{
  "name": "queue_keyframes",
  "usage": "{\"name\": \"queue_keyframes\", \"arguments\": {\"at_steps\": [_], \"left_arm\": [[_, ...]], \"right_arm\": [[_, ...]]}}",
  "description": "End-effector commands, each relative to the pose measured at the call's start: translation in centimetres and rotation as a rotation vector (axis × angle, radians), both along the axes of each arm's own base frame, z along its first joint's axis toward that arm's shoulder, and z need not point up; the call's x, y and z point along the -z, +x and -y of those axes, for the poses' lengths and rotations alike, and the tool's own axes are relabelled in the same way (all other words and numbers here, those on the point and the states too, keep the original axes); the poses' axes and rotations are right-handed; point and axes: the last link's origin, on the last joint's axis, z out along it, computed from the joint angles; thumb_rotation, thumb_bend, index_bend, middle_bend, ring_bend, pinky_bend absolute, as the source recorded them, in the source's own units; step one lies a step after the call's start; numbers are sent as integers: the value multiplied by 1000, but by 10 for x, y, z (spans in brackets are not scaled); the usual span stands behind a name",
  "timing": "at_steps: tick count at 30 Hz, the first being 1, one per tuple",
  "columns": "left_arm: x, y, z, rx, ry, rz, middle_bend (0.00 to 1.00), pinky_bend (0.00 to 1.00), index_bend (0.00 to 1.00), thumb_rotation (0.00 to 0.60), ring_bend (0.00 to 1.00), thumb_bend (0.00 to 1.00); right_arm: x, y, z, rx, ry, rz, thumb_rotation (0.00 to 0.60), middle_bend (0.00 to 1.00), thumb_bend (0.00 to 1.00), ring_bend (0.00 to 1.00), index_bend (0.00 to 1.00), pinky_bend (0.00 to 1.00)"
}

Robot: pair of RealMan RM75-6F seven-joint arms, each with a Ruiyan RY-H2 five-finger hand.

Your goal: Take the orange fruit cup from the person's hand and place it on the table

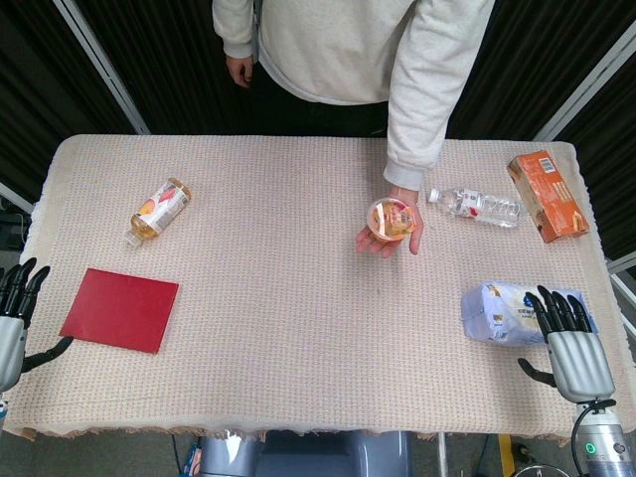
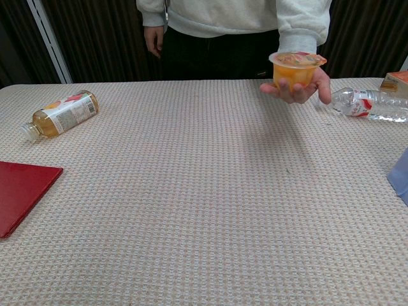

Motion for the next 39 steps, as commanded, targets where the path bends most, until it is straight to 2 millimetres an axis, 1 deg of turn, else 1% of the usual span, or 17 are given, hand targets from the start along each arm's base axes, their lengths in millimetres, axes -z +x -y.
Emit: {"name": "queue_keyframes", "arguments": {"at_steps": [1, 9, 14, 26, 29, 33, 36, 39], "left_arm": [[0, 0, 0, 0, 0, 1, 0, 0, 0, 600, 0, 87], [-1, 2, 1, 7, 5, -2, 0, 0, 0, 600, 0, 88], [-1, 2, 1, 10, 7, 1, 0, 0, 0, 600, 0, 86], [-2, 4, 0, 35, 17, 10, 0, 0, 0, 600, 0, 86], [-2, 4, 0, 37, 17, 6, 0, 0, 0, 600, 0, 87], [-2, 3, 0, 30, 16, 7, 0, 0, 0, 600, 0, 87], [-2, 3, -1, 27, 14, 11, 0, 0, 0, 600, 0, 87], [-2, 3, -1, 26, 10, 12, 0, 0, 0, 600, 0, 89]], "right_arm": [[0, 0, 0, 0, 2, 0, 600, 0, 86, 0, 52, 0], [1, -2, -1, 12, 13, 9, 600, 0, 87, 0, 51, 0], [1, 1, -1, 6, 10, 20, 600, 0, 87, 0, 51, 0], [7, -1, 0, 33, 30, 15, 600, 0, 87, 0, 51, 0], [8, -1, 3, 40, 29, 25, 600, 0, 86, 0, 51, 0], [7, 5, 17, 40, 18, 66, 600, 0, 87, 0, 51, 0], [5, 18, 43, 25, 20, 80, 600, 0, 86, 0, 52, 0], [4, 38, 73, 12, 24, 124, 600, 0, 87, 0, 53, 0]]}}
